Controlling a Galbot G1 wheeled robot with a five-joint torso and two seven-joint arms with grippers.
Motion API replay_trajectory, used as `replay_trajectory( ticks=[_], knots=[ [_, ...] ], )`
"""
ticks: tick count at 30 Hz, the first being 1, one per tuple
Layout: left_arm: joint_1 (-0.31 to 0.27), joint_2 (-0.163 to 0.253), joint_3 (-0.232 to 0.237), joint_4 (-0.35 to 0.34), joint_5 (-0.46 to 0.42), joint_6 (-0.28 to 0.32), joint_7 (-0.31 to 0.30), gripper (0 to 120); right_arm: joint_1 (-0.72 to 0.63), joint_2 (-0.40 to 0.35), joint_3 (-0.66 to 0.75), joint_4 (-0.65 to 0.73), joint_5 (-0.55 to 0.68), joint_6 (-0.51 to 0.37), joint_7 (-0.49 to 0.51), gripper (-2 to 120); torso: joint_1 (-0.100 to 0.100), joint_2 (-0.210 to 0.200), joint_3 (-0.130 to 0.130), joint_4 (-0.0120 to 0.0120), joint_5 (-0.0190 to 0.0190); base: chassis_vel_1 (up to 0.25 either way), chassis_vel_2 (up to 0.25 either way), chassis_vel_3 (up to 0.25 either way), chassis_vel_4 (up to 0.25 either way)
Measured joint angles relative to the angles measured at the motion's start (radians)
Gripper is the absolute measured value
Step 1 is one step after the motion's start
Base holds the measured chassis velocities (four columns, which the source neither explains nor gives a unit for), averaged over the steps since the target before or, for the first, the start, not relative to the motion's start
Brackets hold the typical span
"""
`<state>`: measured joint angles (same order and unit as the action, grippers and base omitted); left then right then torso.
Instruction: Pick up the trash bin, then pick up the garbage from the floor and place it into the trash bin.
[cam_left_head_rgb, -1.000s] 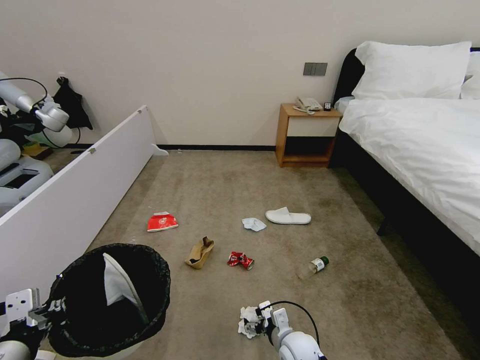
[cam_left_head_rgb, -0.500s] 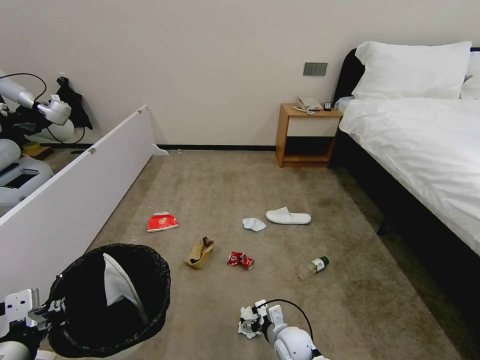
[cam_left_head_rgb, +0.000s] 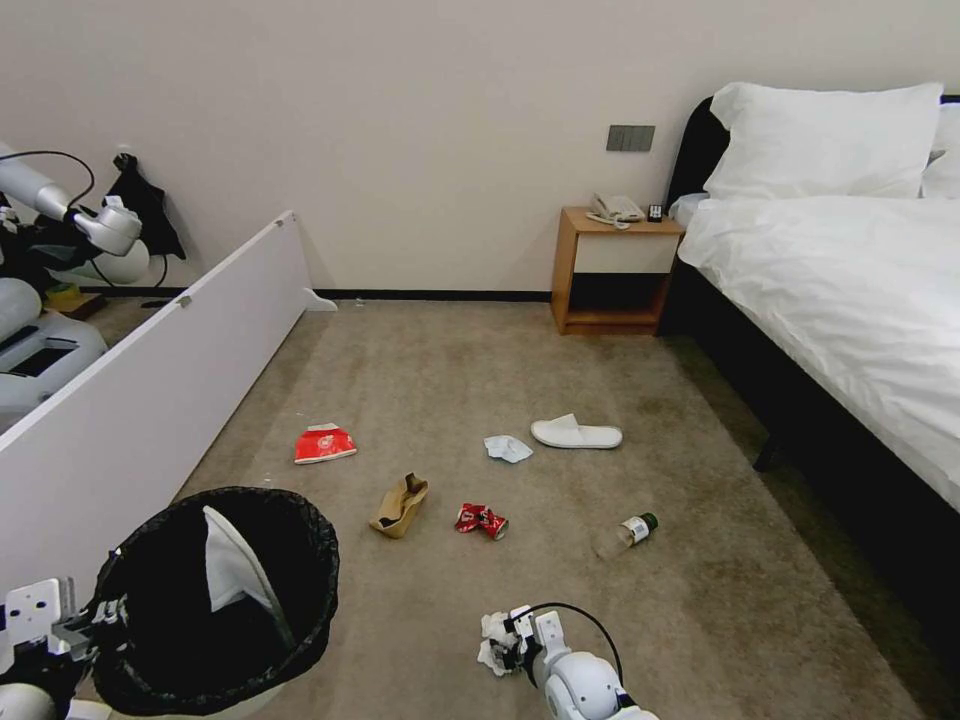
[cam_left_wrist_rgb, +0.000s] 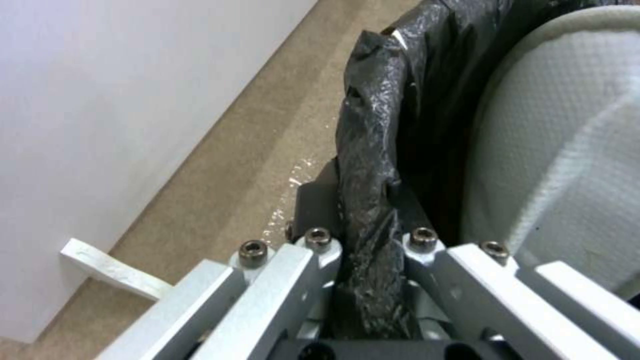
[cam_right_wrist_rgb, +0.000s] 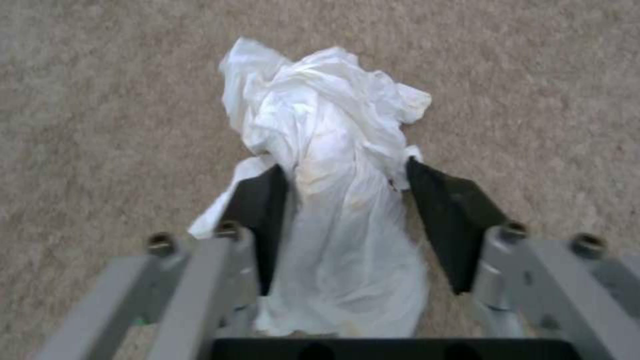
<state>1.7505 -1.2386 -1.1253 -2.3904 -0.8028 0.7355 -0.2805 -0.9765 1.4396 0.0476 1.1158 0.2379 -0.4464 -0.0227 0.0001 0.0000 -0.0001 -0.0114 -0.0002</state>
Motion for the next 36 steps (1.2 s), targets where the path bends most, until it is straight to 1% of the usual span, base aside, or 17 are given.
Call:
replay_trajectory(
  ticks=[2, 4, 6, 7, 8, 11, 12, 17, 24, 26, 27, 29, 30, 32, 33, 35, 36],
  knots=[
    [0.0, 0.0, 0.0, 0.0, 0.0, 0.0, 0.0, 4, 0.001, 0.001, 0.0, -0.001, 0.0, 0.0, 0.0, 39, 0.0, 0.0, 0.0, 0.0002, 0.0, 0.0, 0.0, 0.0, 0.0],
    [0.001, 0.001, -0.001, 0.0, -0.001, 0.0, 0.0, 4, 0.002, 0.002, 0.0, -0.005, 0.001, -0.001, 0.0, 26, 0.0, 0.0, 0.0, 0.0004, 0.0001, 0.0, 0.0, 0.0, 0.0],
    [0.001, 0.002, -0.001, 0.0, -0.002, 0.0, 0.0, 4, 0.002, 0.002, 0.0, -0.005, 0.001, -0.001, 0.0, 23, 0.0, 0.0, 0.0, 0.0004, 0.0001, 0.0, 0.0, 0.0, 0.0],
    [0.001, 0.003, -0.003, 0.0, -0.002, 0.0, 0.001, 4, 0.002, 0.001, -0.002, -0.004, 0.001, -0.001, 0.0, 15, 0.0, 0.0, 0.0, 0.0004, 0.0003, 0.0, 0.0, 0.0, 0.0],
    [0.001, 0.003, -0.003, 0.0, -0.002, 0.0, 0.001, 4, 0.002, 0.001, -0.002, -0.004, 0.001, -0.001, 0.0, 15, 0.0, 0.0, 0.0, 0.0004, 0.0003, 0.0, 0.0, 0.0, 0.0],
    [0.001, 0.004, -0.004, 0.0, -0.004, 0.0, 0.001, 4, 0.001, 0.0, -0.002, -0.001, 0.002, -0.002, 0.0, 7, 0.0, 0.0, 0.0, 0.0004, 0.0003, 0.0, 0.0, 0.0, 0.0],
    [0.001, 0.005, -0.004, 0.001, -0.005, 0.0, 0.001, 4, 0.001, -0.001, -0.003, 0.003, 0.002, -0.002, 0.0, 0, 0.0, 0.0, 0.0, 0.0004, 0.0003, 0.0, 0.0, 0.0, 0.0],
    [-0.002, 0.007, -0.001, 0.002, -0.005, 0.0, 0.001, 4, -0.005, -0.007, -0.004, 0.031, 0.004, -0.001, 0.001, 0, 0.0, 0.0, 0.0, 0.0003, 0.0003, 0.0, 0.0, 0.0, 0.0],
    [-0.014, 0.017, 0.021, 0.012, -0.01, 0.0, 0.0, 4, -0.044, -0.036, 0.031, 0.191, 0.012, 0.041, 0.017, 0, 0.0, 0.0, 0.0, 0.0, 0.0003, 0.0, 0.0, 0.0, 0.0],
    [-0.021, 0.022, 0.042, 0.018, -0.011, 0.0, -0.003, 4, -0.069, -0.05, 0.066, 0.292, 0.032, 0.097, 0.019, 0, 0.0, 0.0, 0.0, 0.0, 0.0003, 0.0, 0.0, 0.0, 0.0],
    [-0.021, 0.022, 0.042, 0.018, -0.011, 0.0, -0.003, 4, -0.069, -0.05, 0.066, 0.292, 0.032, 0.097, 0.019, 0, 0.0, 0.0, 0.0, 0.0, 0.0003, 0.0, 0.0, 0.0, 0.0],
    [-0.021, 0.024, 0.067, 0.029, 0.0, 0.0, -0.004, 4, -0.088, -0.07, 0.087, 0.407, 0.121, 0.137, 0.003, 0, 0.0, 0.0, 0.0, 0.0, 0.0002, 0.0, 0.0, 0.0, 0.0],
    [-0.021, 0.024, 0.067, 0.029, 0.0, 0.0, -0.004, 4, -0.088, -0.07, 0.087, 0.407, 0.121, 0.137, 0.003, 0, 0.0, 0.0, 0.0, 0.0, 0.0002, 0.0, 0.0, 0.0, 0.0],
    [-0.019, 0.028, 0.094, 0.038, 0.011, 0.0, -0.004, 4, -0.093, -0.089, 0.099, 0.535, 0.199, 0.171, -0.013, 0, 0.0, 0.0, 0.0, 0.0003, 0.0002, 0.0, 0.0, 0.0, 0.0],
    [-0.019, 0.028, 0.094, 0.038, 0.011, 0.0, -0.004, 4, -0.093, -0.089, 0.099, 0.535, 0.199, 0.171, -0.013, 0, 0.0, 0.0, 0.0, 0.0003, 0.0002, 0.0, 0.0, 0.0, 0.0],
    [-0.02, 0.038, 0.116, 0.041, 0.014, 0.0, -0.003, 4, -0.085, -0.11, 0.096, 0.66, 0.272, 0.192, -0.021, 0, 0.0, 0.0, 0.0, 0.0004, 0.0002, 0.0, 0.0, 0.0, 0.0],
    [-0.02, 0.038, 0.116, 0.041, 0.014, 0.0, -0.003, 4, -0.085, -0.11, 0.096, 0.66, 0.272, 0.192, -0.021, 0, 0.0, 0.0, 0.0, 0.0004, 0.0002, 0.0, 0.0, 0.0, 0.0]
  ],
)
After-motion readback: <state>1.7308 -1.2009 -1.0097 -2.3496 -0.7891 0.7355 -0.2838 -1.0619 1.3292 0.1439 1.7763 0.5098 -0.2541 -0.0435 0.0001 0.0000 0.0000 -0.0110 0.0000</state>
